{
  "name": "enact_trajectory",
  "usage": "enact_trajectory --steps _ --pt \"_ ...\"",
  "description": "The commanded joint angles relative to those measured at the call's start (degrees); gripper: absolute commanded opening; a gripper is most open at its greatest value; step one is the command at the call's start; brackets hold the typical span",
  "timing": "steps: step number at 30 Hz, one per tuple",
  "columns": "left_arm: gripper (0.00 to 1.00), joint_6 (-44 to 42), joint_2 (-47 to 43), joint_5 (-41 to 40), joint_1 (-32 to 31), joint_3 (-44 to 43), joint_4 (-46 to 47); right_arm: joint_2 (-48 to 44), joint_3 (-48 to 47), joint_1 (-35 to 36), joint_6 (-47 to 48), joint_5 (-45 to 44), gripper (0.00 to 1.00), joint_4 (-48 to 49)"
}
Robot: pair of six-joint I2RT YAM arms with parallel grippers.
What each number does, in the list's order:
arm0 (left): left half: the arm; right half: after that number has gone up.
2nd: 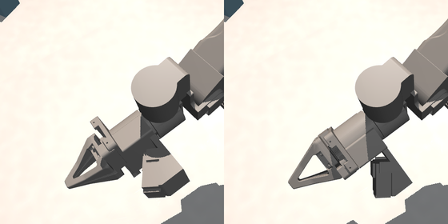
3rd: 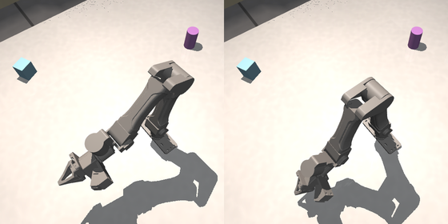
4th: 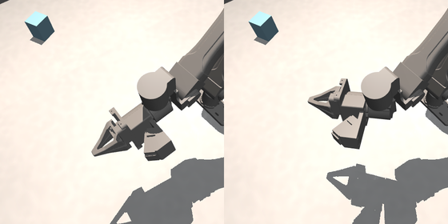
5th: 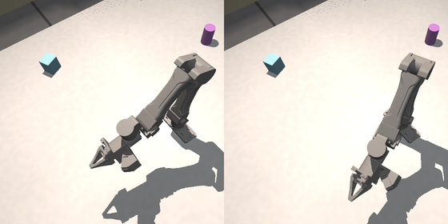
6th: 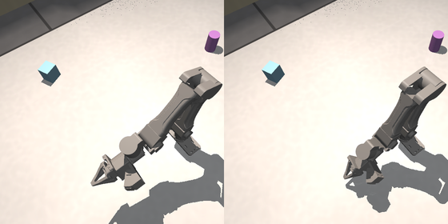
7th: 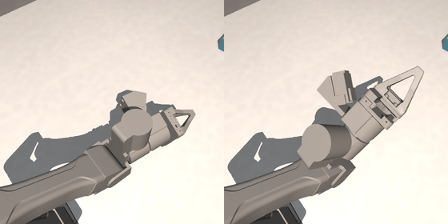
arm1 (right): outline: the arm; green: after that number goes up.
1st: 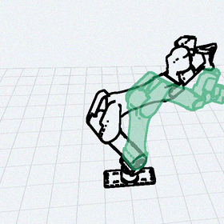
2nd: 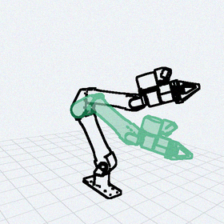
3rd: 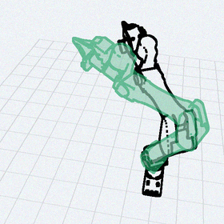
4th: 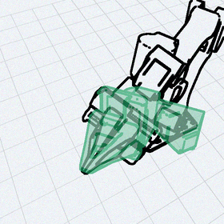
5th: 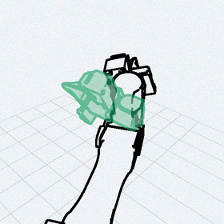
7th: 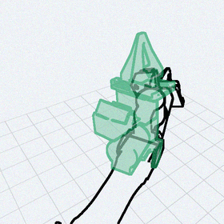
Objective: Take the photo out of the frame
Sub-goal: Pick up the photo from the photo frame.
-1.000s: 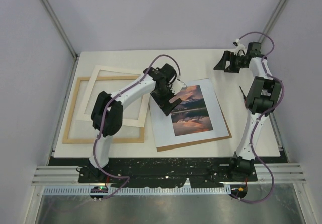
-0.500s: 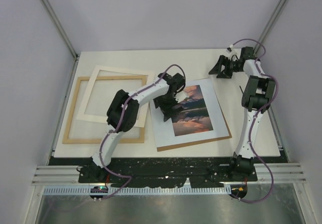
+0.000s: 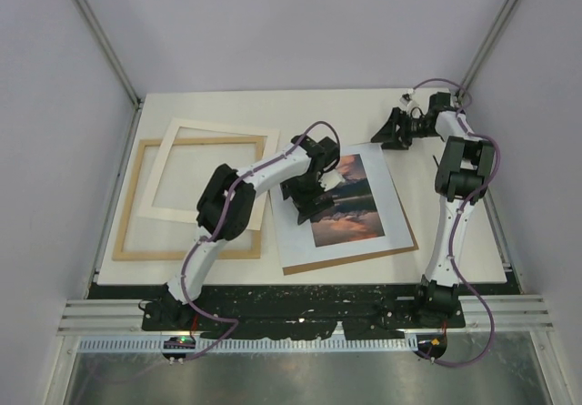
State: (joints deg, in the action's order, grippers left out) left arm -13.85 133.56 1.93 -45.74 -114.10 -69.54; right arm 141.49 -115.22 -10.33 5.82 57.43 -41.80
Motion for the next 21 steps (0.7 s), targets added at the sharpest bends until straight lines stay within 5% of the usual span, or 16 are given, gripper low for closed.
enact_trajectory --steps 1,21 --pt "1.00 0.7 0.7 0.3 0.1 -1.8 -1.1 -1.7 2.1 0.4 1.7 3.6 0.77 -1.8" --pt "1.00 0.9 1.8 2.6 -0.4 -1.5 -1.4 -6.1 5.4 -0.5 -0.7 13.3 0.72 -1.2"
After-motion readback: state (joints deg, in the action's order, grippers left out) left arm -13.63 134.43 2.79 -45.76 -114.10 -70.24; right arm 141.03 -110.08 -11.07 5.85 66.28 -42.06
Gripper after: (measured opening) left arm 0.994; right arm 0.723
